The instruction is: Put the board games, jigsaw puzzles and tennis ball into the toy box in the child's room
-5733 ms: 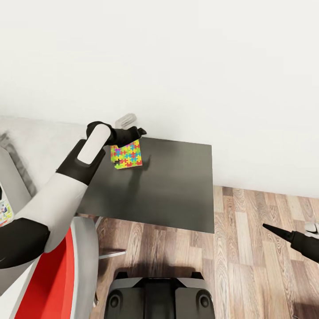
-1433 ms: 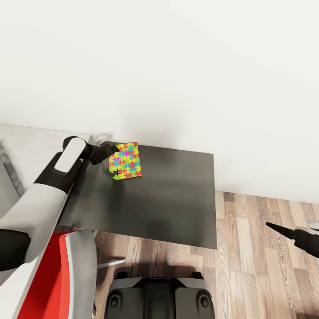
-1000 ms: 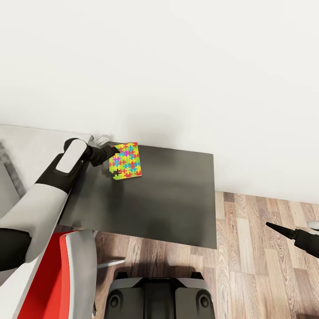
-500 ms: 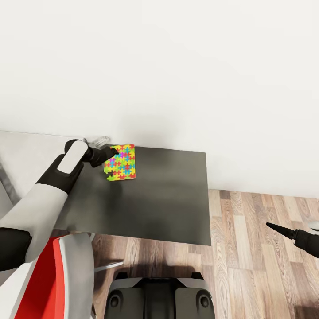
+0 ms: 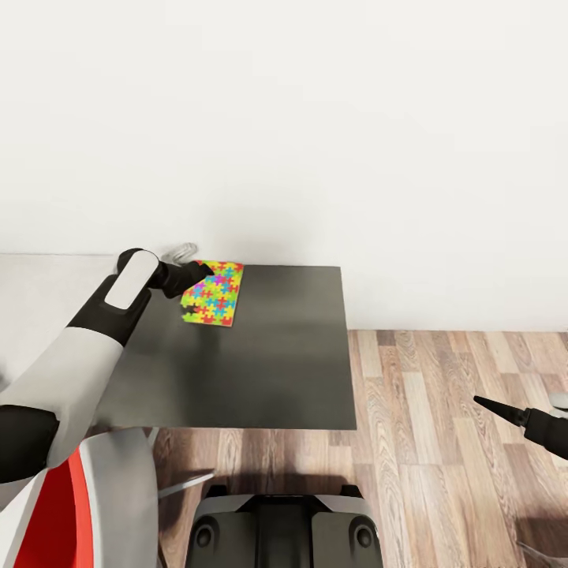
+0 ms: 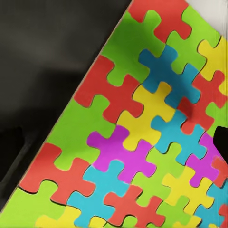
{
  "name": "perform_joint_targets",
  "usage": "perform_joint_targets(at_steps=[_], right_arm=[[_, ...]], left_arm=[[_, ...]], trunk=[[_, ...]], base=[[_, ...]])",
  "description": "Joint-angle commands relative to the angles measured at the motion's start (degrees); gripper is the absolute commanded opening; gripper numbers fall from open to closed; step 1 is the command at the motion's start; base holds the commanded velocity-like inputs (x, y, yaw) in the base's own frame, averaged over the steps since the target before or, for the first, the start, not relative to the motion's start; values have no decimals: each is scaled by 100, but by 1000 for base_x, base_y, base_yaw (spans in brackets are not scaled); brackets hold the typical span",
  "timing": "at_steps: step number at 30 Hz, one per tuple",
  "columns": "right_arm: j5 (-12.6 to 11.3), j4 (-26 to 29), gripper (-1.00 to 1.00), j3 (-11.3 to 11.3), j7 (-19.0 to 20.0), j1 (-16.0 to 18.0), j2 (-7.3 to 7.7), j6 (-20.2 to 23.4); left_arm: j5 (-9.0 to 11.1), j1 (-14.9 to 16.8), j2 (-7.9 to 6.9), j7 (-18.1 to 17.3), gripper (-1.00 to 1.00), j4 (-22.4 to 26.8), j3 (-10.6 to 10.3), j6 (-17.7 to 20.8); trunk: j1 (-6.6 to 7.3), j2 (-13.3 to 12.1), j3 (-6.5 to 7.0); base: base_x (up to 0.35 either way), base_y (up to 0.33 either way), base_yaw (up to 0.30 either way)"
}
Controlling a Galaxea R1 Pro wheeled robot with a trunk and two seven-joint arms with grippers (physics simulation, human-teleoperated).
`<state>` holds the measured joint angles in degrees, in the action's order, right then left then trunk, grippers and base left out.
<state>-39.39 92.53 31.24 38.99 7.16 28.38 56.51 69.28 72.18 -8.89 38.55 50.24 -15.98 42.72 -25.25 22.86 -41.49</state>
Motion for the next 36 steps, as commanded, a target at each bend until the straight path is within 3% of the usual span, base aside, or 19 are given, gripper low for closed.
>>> perform_joint_targets(at_steps=[1, 26, 36], right_arm=[[19, 2, 100, 6, 30, 4, 1, 28], [18, 1, 100, 5, 30, 4, -8, 27], [17, 2, 100, 6, 30, 4, -8, 27]], left_arm=[[262, -2, -3, 47, 100, 10, -24, -74], [230, -18, 2, 42, 100, 79, -24, -71], [227, -21, 30, 46, 100, 90, -28, -71]], trunk=[[-53, 6, -8], [-53, 6, -8], [-53, 6, -8]], base=[[0, 0, -52], [-2, -2, -12], [-113, -151, 0]])
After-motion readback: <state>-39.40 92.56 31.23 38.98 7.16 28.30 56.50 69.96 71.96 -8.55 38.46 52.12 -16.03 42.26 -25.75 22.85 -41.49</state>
